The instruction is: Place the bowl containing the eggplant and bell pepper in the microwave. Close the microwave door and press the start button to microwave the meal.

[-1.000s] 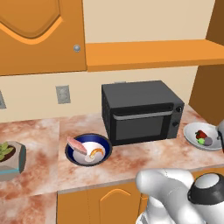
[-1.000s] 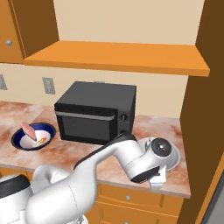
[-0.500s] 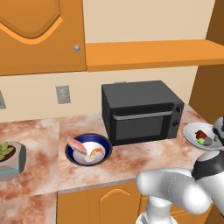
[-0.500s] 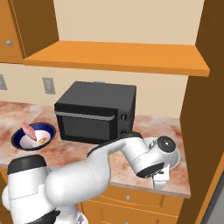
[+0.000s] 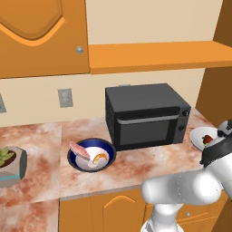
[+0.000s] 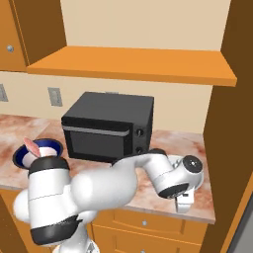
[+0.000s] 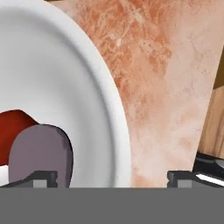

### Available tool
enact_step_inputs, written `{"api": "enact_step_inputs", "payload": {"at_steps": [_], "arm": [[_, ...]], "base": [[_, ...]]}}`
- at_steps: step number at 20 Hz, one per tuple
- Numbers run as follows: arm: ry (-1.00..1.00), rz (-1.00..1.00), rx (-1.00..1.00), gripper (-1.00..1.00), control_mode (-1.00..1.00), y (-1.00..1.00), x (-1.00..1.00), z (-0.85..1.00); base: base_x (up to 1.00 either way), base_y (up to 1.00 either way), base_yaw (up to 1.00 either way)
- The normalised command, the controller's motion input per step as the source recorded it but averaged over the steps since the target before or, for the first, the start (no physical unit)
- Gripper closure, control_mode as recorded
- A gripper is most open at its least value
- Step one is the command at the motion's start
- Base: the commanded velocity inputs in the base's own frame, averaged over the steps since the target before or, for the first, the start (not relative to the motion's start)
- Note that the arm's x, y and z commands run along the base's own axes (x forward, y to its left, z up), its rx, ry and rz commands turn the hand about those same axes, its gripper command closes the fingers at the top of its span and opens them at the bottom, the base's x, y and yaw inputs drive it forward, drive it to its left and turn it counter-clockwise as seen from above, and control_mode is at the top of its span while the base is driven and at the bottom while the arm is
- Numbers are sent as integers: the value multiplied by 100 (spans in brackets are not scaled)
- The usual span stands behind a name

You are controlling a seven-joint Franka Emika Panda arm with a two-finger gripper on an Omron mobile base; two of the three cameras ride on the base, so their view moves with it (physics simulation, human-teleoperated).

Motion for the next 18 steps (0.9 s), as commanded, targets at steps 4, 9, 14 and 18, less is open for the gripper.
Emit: {"api": "enact_step_inputs", "payload": {"at_steps": [4,9,14,18], "arm": [[0,0,1,-100,-100,-6,20,-28],[0,0,0,100,-100,0,21,-21],[0,0,0,100,-100,0,2,-1],[0,0,0,100,-100,2,0,2]], "base": [[0,0,0],[0,0,0],[0,0,0],[0,0,0]]}}
